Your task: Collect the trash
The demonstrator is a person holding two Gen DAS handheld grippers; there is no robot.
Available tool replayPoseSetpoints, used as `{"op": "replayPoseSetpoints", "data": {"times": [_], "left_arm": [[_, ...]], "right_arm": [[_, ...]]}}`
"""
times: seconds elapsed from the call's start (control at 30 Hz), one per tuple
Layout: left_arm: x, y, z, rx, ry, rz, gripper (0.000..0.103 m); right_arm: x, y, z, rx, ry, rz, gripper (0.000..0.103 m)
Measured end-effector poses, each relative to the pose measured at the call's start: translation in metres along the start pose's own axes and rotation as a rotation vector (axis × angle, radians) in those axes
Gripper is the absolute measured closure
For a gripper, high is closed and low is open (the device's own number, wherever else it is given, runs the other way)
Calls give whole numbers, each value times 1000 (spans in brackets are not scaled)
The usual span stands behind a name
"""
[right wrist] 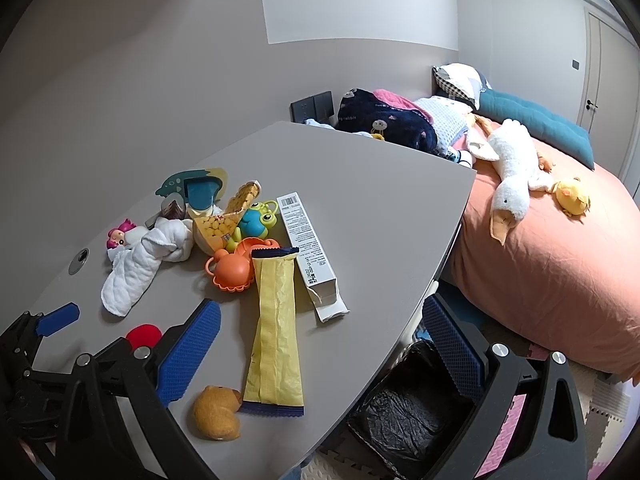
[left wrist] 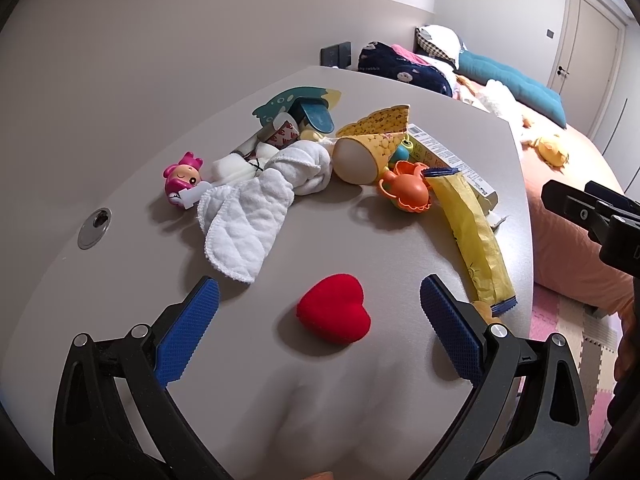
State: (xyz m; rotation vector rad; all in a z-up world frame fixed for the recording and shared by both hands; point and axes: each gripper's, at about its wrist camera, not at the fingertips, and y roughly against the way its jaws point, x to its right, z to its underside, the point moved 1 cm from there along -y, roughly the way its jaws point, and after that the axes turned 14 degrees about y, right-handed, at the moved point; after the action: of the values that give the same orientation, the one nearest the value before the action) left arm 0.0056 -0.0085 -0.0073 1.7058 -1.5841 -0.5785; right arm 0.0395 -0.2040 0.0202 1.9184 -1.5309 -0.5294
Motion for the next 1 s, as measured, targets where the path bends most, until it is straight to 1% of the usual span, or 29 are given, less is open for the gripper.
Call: {"op": "replayPoseSetpoints", "data": {"times": [0.3,0.4,0.5,0.73,0.83,0.93,1.0], "left_arm": [[0,-5,2,-10,-1,-6,6],[-1,-11,3,-24,2,-6,6],[-5,-18,3,-38,27,-9,6],[-12,-31,5,-65,36,-10,6],[-12,-37,6,-81,35,0,11],[-12,-46,9,-105,24,5,21],[-12,-52,11,-121,25,9,30]], "right_arm": [[0,-3,3,-6,1,-8,2],[2,-9,5,-17,1,-17,2],[0,-16,5,-26,5,-23,2],[-9,-41,7,-65,36,-73,3],[-15,-51,8,-81,48,-85,3],[-21,-63,10,-110,57,-104,13],[-25,-70,13,-134,68,-108,26]]}}
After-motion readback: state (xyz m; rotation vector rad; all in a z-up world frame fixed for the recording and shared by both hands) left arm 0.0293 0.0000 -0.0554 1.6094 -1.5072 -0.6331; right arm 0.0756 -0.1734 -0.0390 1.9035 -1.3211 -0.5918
